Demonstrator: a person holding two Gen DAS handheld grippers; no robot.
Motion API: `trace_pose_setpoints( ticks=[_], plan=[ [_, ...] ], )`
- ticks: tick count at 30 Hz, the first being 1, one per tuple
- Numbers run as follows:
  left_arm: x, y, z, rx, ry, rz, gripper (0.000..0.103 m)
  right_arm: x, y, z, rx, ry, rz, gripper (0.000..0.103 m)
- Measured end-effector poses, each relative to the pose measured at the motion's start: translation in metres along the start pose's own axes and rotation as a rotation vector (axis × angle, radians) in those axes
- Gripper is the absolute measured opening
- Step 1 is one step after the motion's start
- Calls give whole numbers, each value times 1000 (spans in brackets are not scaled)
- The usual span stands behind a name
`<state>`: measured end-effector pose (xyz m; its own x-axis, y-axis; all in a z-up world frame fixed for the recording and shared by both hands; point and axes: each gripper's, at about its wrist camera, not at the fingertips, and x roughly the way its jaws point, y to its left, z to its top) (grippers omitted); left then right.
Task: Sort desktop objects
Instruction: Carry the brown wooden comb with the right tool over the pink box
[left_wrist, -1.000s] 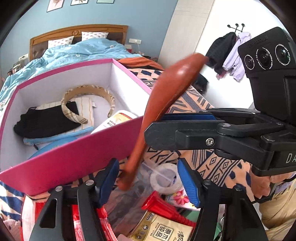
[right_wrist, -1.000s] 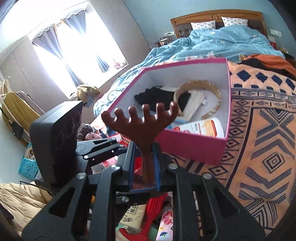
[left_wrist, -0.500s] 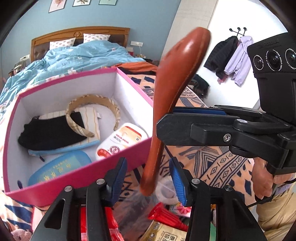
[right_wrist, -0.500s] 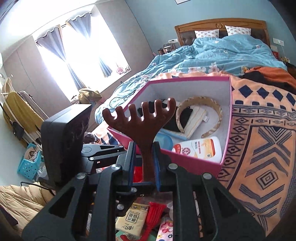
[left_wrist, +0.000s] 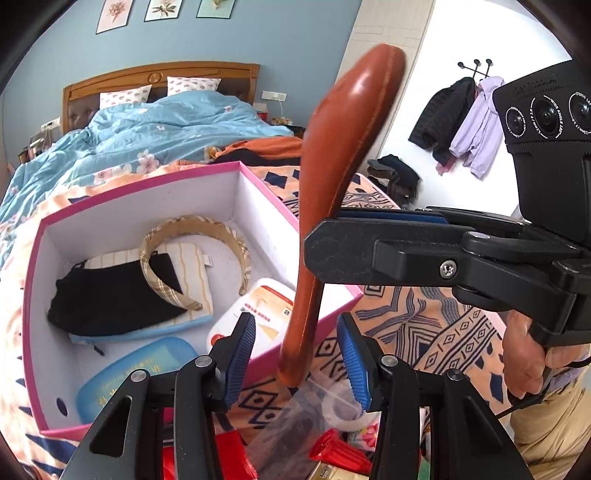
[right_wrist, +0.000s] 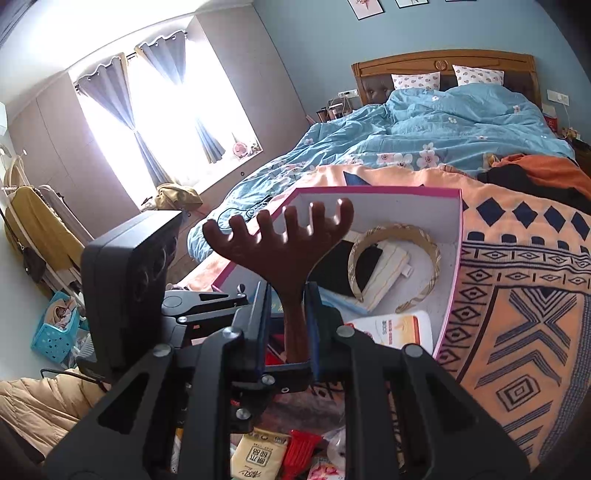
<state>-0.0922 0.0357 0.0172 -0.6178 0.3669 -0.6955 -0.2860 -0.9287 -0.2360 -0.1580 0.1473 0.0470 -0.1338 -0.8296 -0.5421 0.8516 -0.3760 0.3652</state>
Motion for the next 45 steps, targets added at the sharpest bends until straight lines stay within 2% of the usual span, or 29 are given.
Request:
trace_pose_setpoints(
  ticks=[13,16,21,45],
  plan=[
    [13,12,18,-18,22,-2,47,13,-15,18,11,17,-39,20],
    [17,15,22,-21,32,0,40,17,-17,22,9,21,-47,20],
    [24,21,26,-33,43,5,39,24,-20,28,10,34,-56,20],
    [65,47,31,-104,147,30,39,75,-56,29,69,155,-127,20]
  ],
)
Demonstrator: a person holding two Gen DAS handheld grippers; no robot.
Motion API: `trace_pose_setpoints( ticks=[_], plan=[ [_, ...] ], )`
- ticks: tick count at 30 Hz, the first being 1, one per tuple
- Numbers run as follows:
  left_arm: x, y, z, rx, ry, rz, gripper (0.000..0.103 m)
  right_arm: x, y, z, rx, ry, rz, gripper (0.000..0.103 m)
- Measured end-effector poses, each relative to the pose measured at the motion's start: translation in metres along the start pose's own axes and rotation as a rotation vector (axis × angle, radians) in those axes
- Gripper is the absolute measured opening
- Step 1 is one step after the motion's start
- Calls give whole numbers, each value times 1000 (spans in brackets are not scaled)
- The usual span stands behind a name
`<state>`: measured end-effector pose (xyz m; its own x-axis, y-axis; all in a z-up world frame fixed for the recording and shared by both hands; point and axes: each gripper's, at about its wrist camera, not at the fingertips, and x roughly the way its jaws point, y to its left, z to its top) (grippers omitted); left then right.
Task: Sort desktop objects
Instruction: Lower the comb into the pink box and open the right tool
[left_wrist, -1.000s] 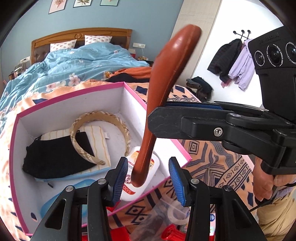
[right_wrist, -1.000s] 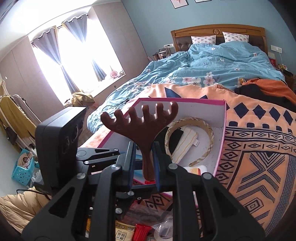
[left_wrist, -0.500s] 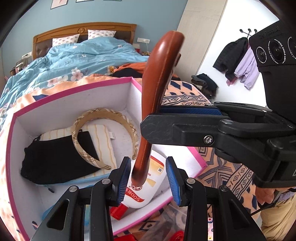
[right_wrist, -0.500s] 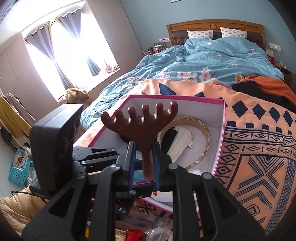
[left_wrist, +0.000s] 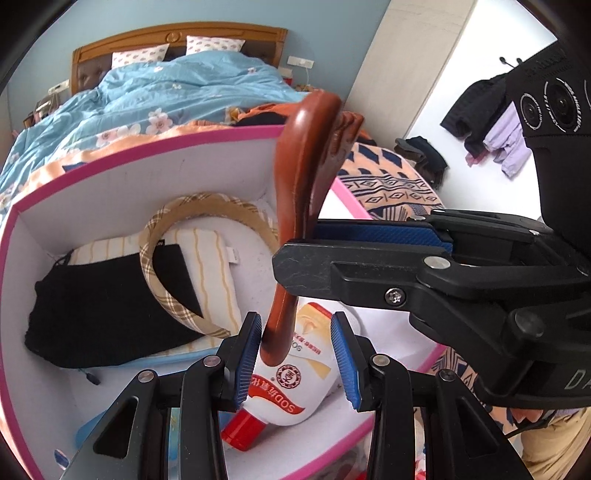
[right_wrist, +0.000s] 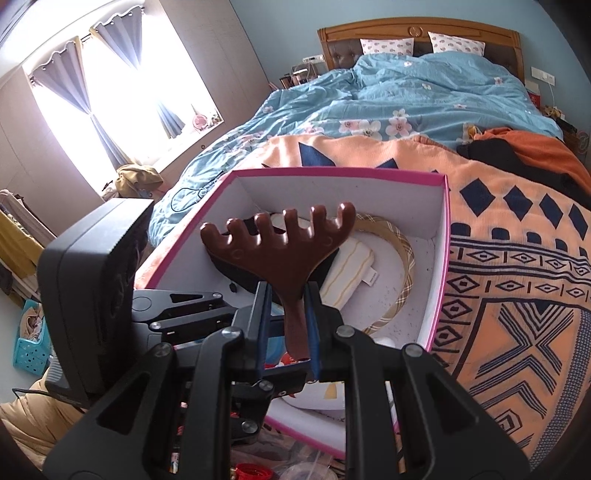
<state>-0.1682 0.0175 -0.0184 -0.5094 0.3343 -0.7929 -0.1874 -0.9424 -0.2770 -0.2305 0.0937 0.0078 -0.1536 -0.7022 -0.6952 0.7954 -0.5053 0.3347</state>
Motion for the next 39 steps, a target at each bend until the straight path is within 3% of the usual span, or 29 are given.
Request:
trace_pose_setpoints(
  ticks=[14,20,26,29,33,39],
  plan=[
    [22,18,2,-82,71,16,38,25,-15,6,50,58,-35,20],
    [17,25,-2,-105,40,37,38,28,-27,12,98,46,-86,21],
    [8,21,-9,-88,-4,62,40,25,-29,1,93,48,-60,22],
    [-1,13,-11,-56,-37,72,40,17,-31,-5,98,36,-47,22],
    [-20,-2,-16,-5,-92,82,49,-2,-31,-11,112,-8,-28,27],
    [-48,-26,-33,86,-143,80,50,-38,-20,-16,102,-85,6,31]
  ],
)
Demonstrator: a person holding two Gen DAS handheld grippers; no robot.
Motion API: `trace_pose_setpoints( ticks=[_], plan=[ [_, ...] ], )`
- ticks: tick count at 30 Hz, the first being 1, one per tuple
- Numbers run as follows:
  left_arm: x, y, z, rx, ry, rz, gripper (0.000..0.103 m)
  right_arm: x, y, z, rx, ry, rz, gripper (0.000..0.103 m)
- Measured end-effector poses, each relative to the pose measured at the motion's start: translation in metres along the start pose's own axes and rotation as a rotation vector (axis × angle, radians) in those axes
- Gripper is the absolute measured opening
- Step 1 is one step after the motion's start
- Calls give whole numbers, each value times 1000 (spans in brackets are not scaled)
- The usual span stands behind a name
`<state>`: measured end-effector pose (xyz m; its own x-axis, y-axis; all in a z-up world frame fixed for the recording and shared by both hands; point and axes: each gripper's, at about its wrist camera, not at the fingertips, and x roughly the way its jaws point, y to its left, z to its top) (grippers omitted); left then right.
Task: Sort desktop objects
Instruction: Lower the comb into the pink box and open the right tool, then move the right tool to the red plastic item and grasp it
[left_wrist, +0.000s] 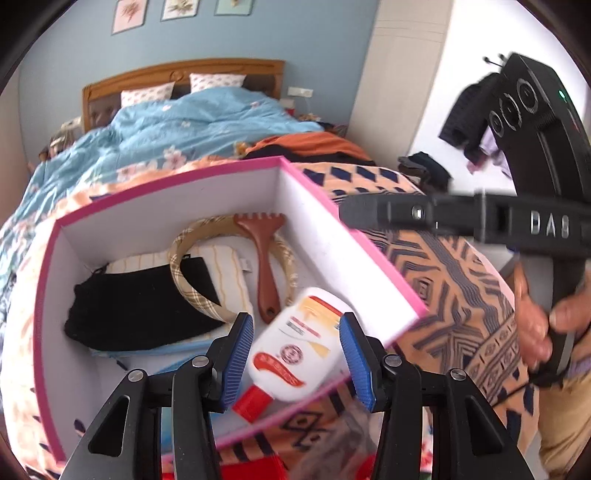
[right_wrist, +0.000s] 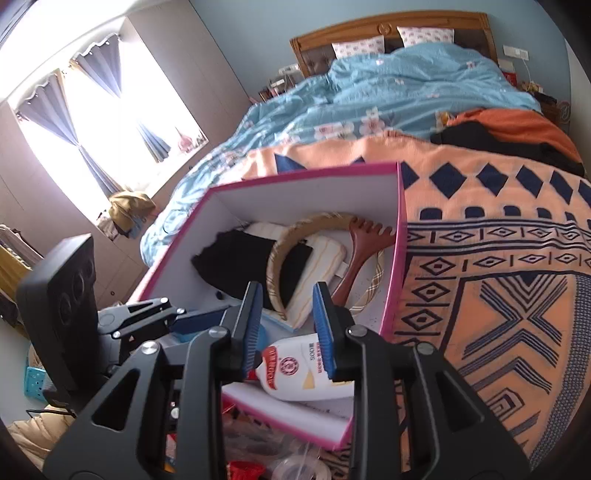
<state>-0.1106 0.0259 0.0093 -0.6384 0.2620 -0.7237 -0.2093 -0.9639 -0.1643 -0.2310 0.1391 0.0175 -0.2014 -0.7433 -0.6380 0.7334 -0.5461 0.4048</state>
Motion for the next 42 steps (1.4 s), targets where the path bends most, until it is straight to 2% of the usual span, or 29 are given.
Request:
trace_pose_setpoints(
  ticks=[2,6,8,11,14,17,22,30,36,42],
  plan=[
    [-7,-6,-7,12,2,-29,54,-13,6,-2,-13,-19,16,31],
    [-18,-18,-23,40,15,-60,55,-37,19,-14,-53,-36,33,33],
    [-25,-26,-31,75,-11,-21,59,-48,28,-24,-83,-32,41,33],
    [-31,-34,-44,87,10,-59,59,-58,35,-39,-119,-14,45,33],
    [-37,-43,-58,126,12,-45,59,-64,41,-58,-152,18,39,33],
    [-36,-47,-70,132,38,-68,59,-67,40,-77,-167,56,31,33],
    [-28,-51,-89,126,83,-77,59,-55,35,-109,-173,149,6,33],
    [-22,-58,-115,130,126,-67,59,-28,38,-147,-194,274,24,33],
    [-19,-61,-127,158,156,-22,59,-11,40,-160,-222,352,21,33],
    [-22,-56,-130,156,156,-33,60,-2,39,-164,-225,398,17,33]
  ],
)
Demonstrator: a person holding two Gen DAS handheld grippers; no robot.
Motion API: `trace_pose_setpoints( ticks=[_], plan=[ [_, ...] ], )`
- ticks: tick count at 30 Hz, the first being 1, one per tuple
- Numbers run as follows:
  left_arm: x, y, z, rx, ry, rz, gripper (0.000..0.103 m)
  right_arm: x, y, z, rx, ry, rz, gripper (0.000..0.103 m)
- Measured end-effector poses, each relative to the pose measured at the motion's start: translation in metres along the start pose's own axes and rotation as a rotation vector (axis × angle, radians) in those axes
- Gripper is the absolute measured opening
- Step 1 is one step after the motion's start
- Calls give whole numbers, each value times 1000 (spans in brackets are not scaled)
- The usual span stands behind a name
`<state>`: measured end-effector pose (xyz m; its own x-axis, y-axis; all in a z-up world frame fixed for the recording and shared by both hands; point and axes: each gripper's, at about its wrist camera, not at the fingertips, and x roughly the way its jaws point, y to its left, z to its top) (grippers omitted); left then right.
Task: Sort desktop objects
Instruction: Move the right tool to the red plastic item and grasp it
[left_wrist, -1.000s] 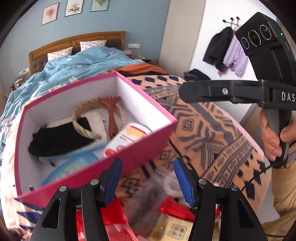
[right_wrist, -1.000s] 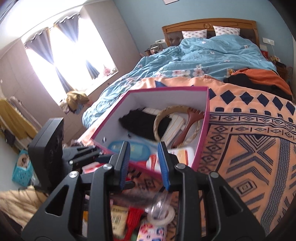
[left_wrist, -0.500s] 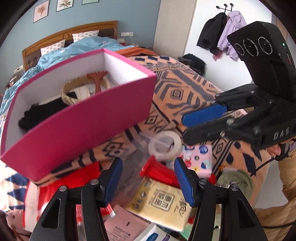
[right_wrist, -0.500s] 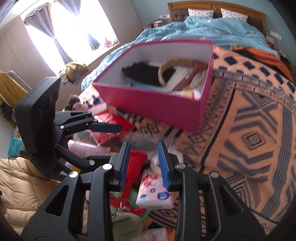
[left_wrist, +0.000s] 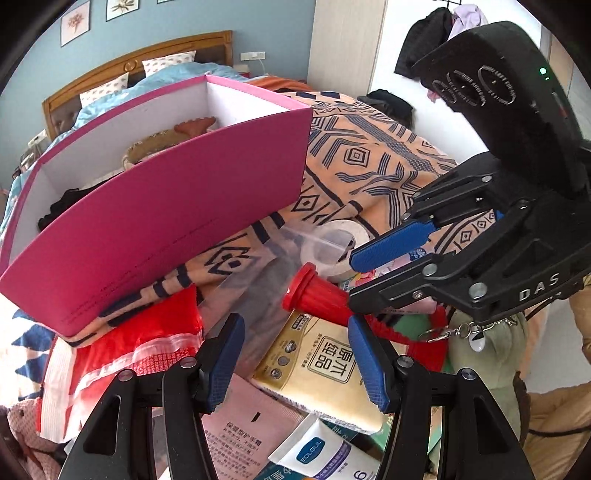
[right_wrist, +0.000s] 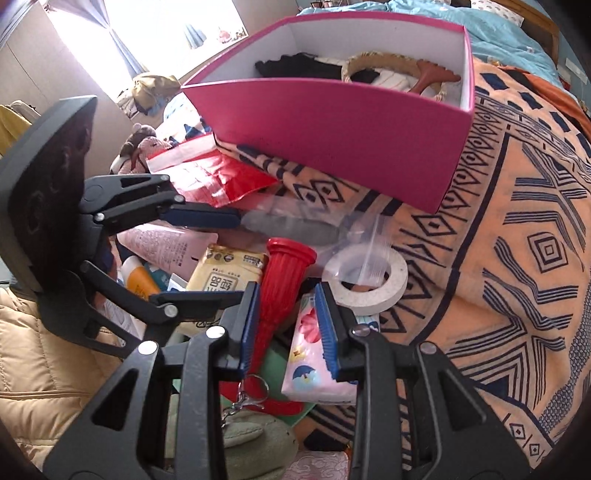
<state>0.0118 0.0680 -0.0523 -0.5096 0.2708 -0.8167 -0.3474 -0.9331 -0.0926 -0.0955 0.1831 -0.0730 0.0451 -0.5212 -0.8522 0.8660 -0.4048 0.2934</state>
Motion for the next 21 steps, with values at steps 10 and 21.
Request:
trace_pose_setpoints(
  ticks=[10,21],
  plan=[
    [2,8,-3,-16,-2,2,60,25,3,12,6,58,-1,33],
    [2,13,-5,-33,-3,-15,60,37,-3,18,28,82,10,33]
  ],
)
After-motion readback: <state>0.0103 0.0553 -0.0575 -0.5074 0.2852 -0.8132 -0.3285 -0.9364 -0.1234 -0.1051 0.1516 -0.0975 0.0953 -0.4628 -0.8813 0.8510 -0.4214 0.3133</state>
